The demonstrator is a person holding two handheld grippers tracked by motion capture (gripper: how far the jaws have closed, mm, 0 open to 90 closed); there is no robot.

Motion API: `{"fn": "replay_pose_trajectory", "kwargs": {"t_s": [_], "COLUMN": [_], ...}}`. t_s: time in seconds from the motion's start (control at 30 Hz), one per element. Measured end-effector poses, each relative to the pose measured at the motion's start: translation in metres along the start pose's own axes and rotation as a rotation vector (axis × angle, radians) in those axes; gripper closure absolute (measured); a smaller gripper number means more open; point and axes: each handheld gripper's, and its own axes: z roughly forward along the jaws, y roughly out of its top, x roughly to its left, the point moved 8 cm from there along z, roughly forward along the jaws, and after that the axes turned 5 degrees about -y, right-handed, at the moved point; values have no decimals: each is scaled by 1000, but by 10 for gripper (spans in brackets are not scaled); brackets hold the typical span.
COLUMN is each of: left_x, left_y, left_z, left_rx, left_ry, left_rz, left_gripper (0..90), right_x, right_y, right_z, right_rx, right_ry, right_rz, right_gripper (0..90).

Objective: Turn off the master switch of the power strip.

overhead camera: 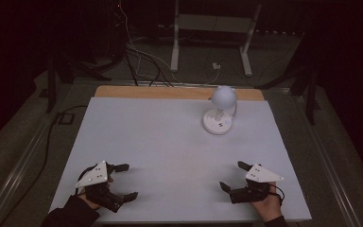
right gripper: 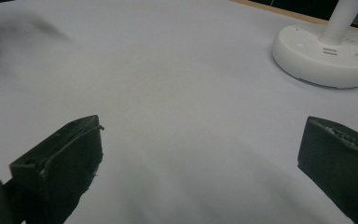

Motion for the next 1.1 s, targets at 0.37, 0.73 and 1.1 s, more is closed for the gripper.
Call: {"fn": "replay_pose_trajectory", "kwargs": {"t_s": [0.37, 0.73, 1.1], "left_x": [0, -1, -1], "left_y": [1, 1, 1], "left_z": [0, 0, -1], "left_rx": [-4, -6, -11], "left_ry": [-2, -2, -3], "left_rz": [-2, 1, 0], "left_gripper": [4, 4, 3], "right_x": [0, 9, 18], "right_y": [-1, 1, 7], "right_z": [1, 1, 1], "right_rx": [27, 50, 53], "right_ry": [3, 13, 31], "right_rz": [13, -7, 5], "right_gripper": [0, 0, 0]}}
